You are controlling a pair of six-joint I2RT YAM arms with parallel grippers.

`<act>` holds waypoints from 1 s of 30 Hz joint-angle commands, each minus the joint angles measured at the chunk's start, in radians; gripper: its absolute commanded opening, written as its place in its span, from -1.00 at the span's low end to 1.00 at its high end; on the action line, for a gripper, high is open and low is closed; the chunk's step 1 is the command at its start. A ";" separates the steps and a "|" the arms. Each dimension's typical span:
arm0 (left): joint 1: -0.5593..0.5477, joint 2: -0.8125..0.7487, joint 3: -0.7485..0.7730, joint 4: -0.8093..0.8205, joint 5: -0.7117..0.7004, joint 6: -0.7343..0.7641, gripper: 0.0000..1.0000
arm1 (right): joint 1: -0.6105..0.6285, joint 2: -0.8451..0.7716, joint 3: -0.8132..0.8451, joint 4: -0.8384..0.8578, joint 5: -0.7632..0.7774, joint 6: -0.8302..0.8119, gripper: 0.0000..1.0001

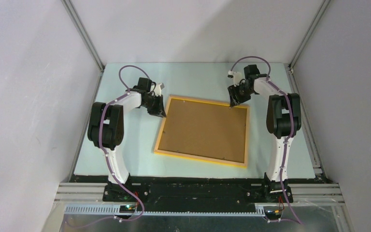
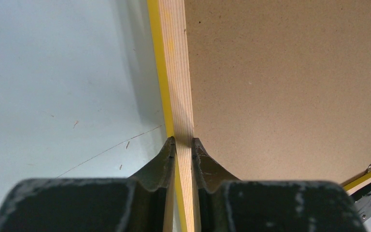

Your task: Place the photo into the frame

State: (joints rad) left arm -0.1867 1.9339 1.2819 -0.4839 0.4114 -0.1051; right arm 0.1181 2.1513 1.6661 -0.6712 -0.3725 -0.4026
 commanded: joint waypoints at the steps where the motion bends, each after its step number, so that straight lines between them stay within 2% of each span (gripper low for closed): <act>1: -0.016 0.041 -0.025 -0.068 0.013 0.015 -1.00 | 0.007 0.013 0.024 -0.003 -0.020 0.018 0.07; 7: -0.015 0.042 -0.026 -0.067 0.016 0.015 -1.00 | 0.004 0.006 0.024 -0.004 -0.026 0.028 0.08; 12: -0.016 0.043 -0.028 -0.068 0.022 0.012 -1.00 | -0.021 -0.014 0.031 -0.003 -0.041 0.072 0.16; 20: -0.015 0.038 -0.036 -0.066 0.027 -0.002 -1.00 | -0.072 -0.126 0.023 0.008 -0.074 0.130 0.26; 30: -0.014 0.044 -0.039 -0.067 0.038 -0.011 -1.00 | -0.063 -0.263 -0.104 0.041 -0.052 0.122 0.29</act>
State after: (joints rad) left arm -0.1864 1.9343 1.2819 -0.4835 0.4133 -0.1066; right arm 0.0387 1.9495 1.6024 -0.6613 -0.4271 -0.2882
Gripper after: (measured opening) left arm 0.166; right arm 0.644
